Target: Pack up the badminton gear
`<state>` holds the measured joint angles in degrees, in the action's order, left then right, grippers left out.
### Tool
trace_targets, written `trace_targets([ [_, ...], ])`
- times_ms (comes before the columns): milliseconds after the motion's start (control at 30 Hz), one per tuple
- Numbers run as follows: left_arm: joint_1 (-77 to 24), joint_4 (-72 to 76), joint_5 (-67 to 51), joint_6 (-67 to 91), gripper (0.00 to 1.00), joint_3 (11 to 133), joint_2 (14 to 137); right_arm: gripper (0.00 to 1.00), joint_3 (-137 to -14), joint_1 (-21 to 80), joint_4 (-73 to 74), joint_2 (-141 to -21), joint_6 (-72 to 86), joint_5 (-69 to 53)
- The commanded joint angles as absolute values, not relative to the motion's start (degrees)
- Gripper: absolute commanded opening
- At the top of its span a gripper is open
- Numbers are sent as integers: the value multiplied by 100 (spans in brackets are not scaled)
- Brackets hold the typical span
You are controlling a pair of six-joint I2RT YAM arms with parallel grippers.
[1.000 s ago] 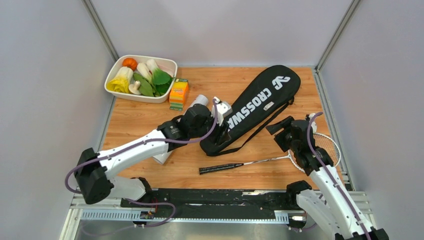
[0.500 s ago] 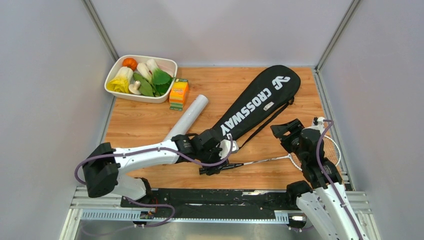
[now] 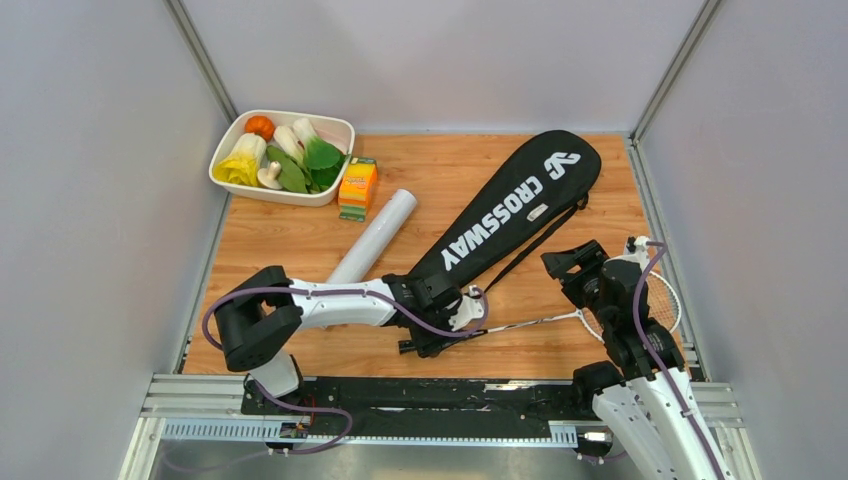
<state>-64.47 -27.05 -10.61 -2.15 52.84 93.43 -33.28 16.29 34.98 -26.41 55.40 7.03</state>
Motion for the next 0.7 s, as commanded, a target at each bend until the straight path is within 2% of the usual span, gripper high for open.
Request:
trace_targets([
  [0, -6590, -2536, -883, -282, 57, 5450, 9608, 69, -3293, 1605, 3464, -2583, 5485, 704],
  [100, -6675, -2523, -761, -235, 51, 5434, 9678, 68, -3184, 1608, 3468, -2531, 5573, 593],
  [267, -6793, -2433, -742, -49, 21, 5406, 9684, 68, -3023, 1600, 3468, -2453, 5856, 295],
  [400, -6803, -2503, -830, 207, 3, 5481, 9561, 68, -2938, 1606, 3478, -2427, 5963, -67],
  [667, -6803, -2004, -778, 1280, 0, 5692, 9068, 69, -2322, 1605, 3468, -2316, 6524, -920],
])
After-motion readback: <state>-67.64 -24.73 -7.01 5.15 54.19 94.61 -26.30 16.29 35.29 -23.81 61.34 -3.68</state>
